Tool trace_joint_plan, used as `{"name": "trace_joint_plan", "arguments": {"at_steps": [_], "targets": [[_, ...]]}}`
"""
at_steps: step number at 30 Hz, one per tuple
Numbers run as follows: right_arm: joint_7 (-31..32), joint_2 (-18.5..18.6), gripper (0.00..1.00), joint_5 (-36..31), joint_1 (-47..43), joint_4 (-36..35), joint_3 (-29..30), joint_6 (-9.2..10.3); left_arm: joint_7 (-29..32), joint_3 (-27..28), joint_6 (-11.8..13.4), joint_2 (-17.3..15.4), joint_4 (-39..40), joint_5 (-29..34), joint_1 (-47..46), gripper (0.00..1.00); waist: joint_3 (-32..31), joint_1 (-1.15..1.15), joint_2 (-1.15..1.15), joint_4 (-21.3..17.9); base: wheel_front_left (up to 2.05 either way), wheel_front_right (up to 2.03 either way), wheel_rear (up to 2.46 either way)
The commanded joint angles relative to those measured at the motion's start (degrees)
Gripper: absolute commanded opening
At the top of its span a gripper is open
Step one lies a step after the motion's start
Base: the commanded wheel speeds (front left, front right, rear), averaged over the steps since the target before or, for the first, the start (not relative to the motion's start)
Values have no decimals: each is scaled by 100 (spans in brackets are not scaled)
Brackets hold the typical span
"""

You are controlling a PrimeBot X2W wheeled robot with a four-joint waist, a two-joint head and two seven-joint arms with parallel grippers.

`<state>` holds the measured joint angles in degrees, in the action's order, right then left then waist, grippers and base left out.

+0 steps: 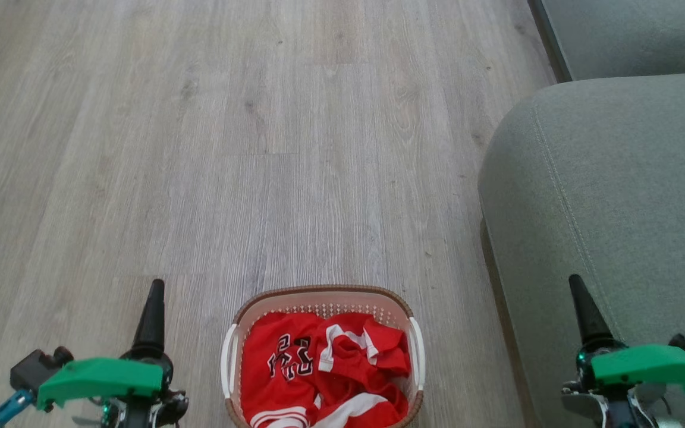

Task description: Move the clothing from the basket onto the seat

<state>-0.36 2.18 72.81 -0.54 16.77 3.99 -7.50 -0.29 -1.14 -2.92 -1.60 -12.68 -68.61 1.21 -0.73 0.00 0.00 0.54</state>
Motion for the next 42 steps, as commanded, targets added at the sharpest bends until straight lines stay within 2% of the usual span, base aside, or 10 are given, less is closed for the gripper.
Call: {"name": "trace_joint_plan", "arguments": {"at_steps": [1, 16, 42], "targets": [[-70, 46, 100, -258, 252, -264, -83, 0, -88, 34, 58, -70, 270, 216, -163, 100, 2, 0, 0, 4, 0, 0, 0], [-324, 50, 100, -1679, 203, -521, -311, 0, -340, -142, 227, -80, 478, 1725, -47, 100, 14, 0, 0, 34, 0, 0, 0], [-746, 58, 100, -3378, 211, -538, -640, 1, -759, -334, 473, -100, 733, 3667, 144, 100, 15, 0, 0, 65, 0, 0, 0]]}}
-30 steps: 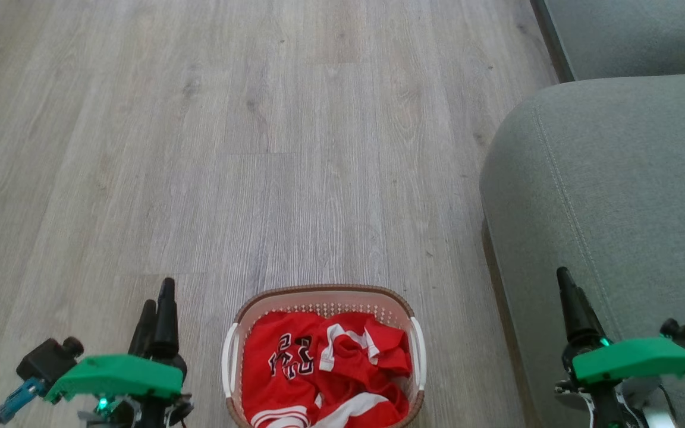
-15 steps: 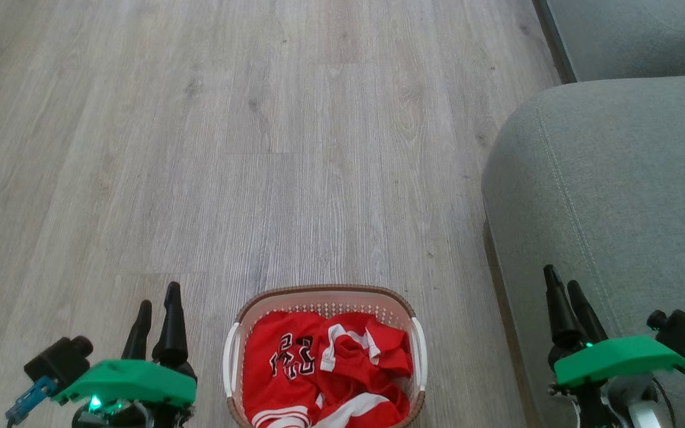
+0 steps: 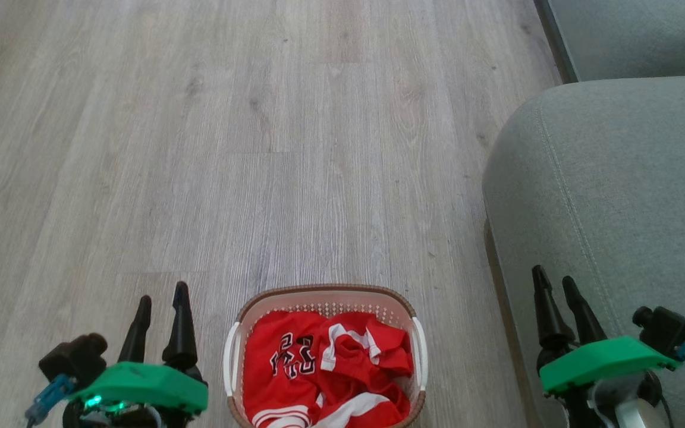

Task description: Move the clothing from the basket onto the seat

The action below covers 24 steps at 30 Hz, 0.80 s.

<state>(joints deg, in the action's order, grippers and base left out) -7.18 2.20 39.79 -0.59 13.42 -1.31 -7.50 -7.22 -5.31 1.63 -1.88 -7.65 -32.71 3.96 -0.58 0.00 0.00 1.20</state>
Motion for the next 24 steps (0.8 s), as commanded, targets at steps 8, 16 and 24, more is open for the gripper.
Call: {"name": "trace_joint_plan", "arguments": {"at_steps": [8, 16, 24], "targets": [[-199, 58, 100, -594, 227, -202, -192, 1, -199, 0, 106, -81, 318, 679, -88, 100, 3, 0, 0, 7, 0, 0, 0], [-334, 60, 100, -1107, 244, -223, -269, 1, -333, -53, 155, -88, 352, 1220, -51, 100, 1, 0, 0, 17, 0, 0, 0], [-486, 62, 100, -1676, 251, -276, -348, 1, -484, -72, 201, -93, 243, 1759, -8, 100, -14, 0, 0, 30, 0, 0, 0]]}}
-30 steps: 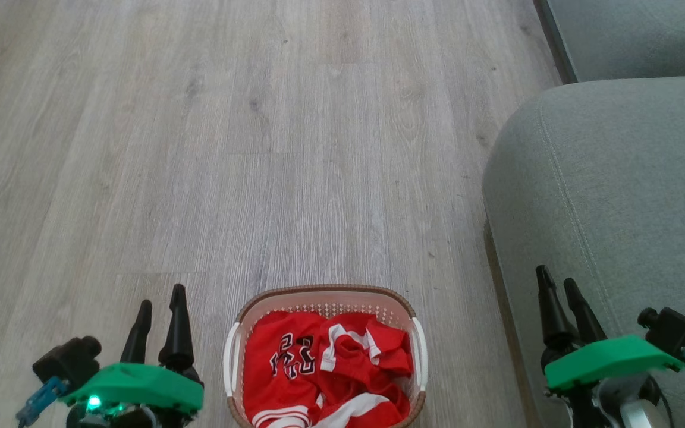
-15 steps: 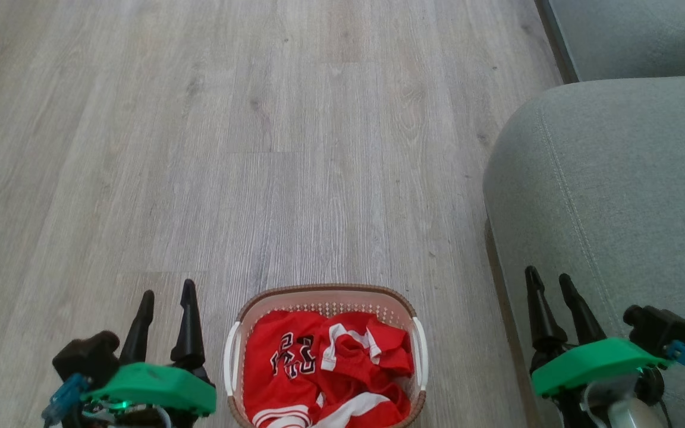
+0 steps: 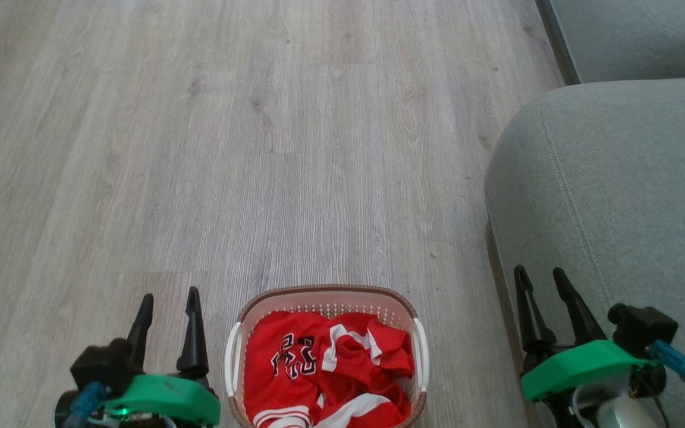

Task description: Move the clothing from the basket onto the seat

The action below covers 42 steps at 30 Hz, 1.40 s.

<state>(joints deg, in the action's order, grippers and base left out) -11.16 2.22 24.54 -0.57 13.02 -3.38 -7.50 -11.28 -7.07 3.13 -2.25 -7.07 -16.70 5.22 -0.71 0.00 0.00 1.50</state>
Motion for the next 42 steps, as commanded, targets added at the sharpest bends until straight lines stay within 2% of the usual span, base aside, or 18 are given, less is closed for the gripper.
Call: {"name": "trace_joint_plan", "arguments": {"at_steps": [1, 18, 42], "targets": [[-105, 60, 100, -215, 249, -244, -149, 1, -95, 97, 57, -57, 173, 222, -128, 100, -3, 0, 0, 3, 0, 0, 0], [-375, 65, 100, -1220, 244, -275, -272, 1, -363, 15, 155, -65, -20, 1118, -78, 100, -59, 0, 0, 14, 0, 0, 0], [-384, 65, 100, -1235, 202, -175, -241, 1, -372, 3, 149, -64, -222, 812, -62, 100, -125, 0, 0, 24, 0, 0, 0]]}}
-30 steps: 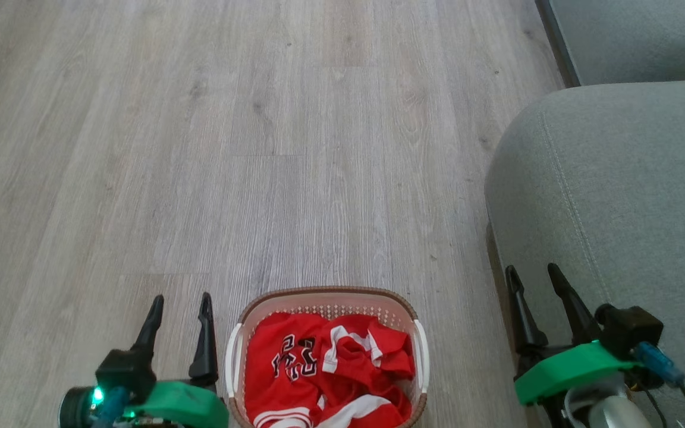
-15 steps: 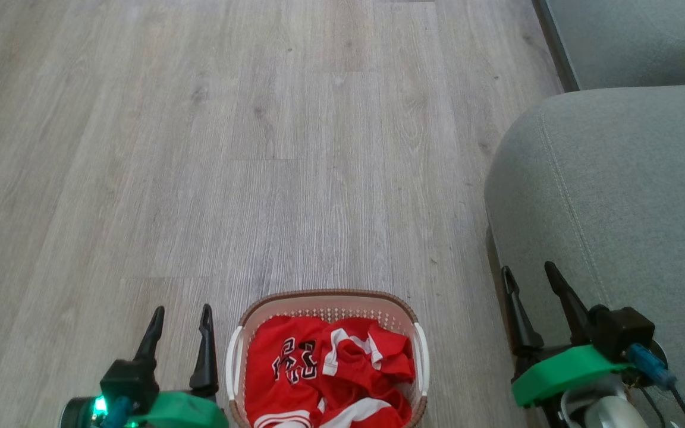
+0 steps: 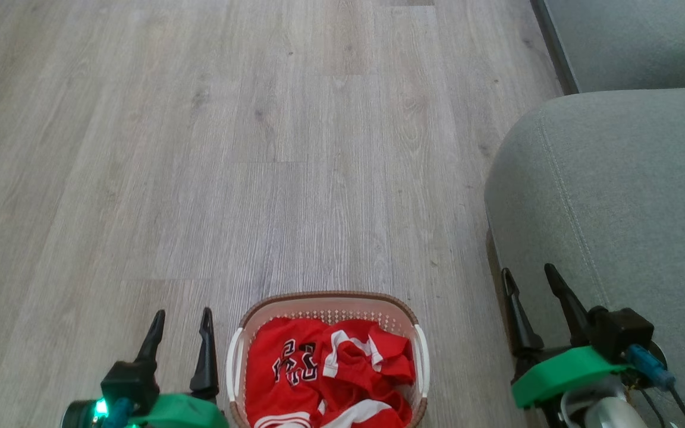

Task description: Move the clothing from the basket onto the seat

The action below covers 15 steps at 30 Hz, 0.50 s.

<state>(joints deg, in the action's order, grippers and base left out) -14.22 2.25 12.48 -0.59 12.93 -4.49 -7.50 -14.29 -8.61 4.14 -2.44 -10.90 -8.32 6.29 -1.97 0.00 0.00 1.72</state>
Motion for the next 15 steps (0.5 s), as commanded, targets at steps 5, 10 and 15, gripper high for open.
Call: {"name": "trace_joint_plan", "arguments": {"at_steps": [5, 10, 15], "targets": [[-78, 63, 100, -22, 206, -154, -123, 1, -71, 144, 52, -44, 152, -35, -170, 100, 5, 0, 0, 4, 0, 0, 0], [-78, 63, 100, -16, 199, -161, -111, 1, -71, 133, 49, -44, 148, -36, -178, 100, 23, 0, 0, 7, 0, 0, 0], [-78, 63, 100, -21, 190, -185, -85, 1, -71, 96, 56, -44, 166, -26, -196, 100, 78, 0, 0, 21, 0, 0, 0]]}}
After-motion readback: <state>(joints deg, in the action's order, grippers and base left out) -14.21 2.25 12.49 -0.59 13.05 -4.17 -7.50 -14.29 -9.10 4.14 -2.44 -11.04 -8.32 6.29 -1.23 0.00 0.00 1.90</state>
